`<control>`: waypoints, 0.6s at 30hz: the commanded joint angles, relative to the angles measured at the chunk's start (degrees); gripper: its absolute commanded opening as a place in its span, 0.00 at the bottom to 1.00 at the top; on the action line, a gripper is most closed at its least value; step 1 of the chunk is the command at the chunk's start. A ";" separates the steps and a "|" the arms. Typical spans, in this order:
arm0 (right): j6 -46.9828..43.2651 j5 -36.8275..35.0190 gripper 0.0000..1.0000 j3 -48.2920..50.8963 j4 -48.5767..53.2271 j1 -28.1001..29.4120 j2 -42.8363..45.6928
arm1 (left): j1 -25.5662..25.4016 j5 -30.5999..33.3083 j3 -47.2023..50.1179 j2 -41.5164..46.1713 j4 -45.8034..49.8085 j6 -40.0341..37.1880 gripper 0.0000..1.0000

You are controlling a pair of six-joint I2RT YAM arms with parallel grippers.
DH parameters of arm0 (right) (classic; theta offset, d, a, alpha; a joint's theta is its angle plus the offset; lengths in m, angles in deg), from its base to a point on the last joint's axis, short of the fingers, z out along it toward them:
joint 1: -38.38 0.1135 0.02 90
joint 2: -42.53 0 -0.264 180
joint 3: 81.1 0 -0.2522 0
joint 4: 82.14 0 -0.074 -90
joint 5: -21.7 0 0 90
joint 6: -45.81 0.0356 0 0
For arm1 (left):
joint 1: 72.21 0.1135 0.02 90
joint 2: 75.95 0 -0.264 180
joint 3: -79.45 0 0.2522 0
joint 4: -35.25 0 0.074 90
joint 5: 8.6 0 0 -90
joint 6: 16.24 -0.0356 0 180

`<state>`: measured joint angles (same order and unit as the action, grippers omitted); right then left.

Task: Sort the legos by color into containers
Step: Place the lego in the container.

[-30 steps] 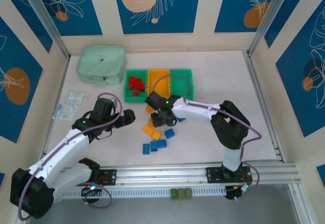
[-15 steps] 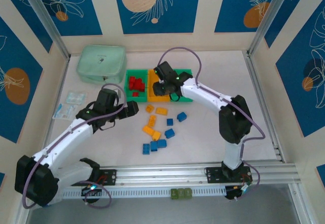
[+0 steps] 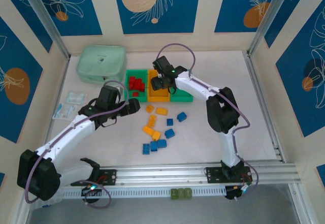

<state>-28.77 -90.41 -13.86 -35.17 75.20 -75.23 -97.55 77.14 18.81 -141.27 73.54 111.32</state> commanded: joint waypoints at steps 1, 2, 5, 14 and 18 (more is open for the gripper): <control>-0.21 1.57 0.66 4.09 0.56 0.97 6.73 | 0.38 0.22 -1.25 2.12 1.04 -0.61 0.99; -0.03 2.42 0.67 6.08 0.28 1.14 8.32 | 0.36 -0.11 -0.97 2.53 0.84 -0.47 0.99; 1.12 6.23 0.69 11.98 -0.34 1.28 12.24 | 0.33 -0.75 0.24 3.65 0.27 0.16 0.99; -1.88 7.77 0.77 24.98 -1.46 5.64 17.97 | -0.05 -3.44 5.54 7.56 -2.22 4.14 0.99; -1.95 6.23 0.79 27.13 -1.29 6.98 17.02 | -0.23 -3.02 8.07 9.62 -2.72 5.93 0.99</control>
<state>-29.62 -84.20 12.37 -36.48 81.45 -58.42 -97.61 75.22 25.26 -133.53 71.97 115.08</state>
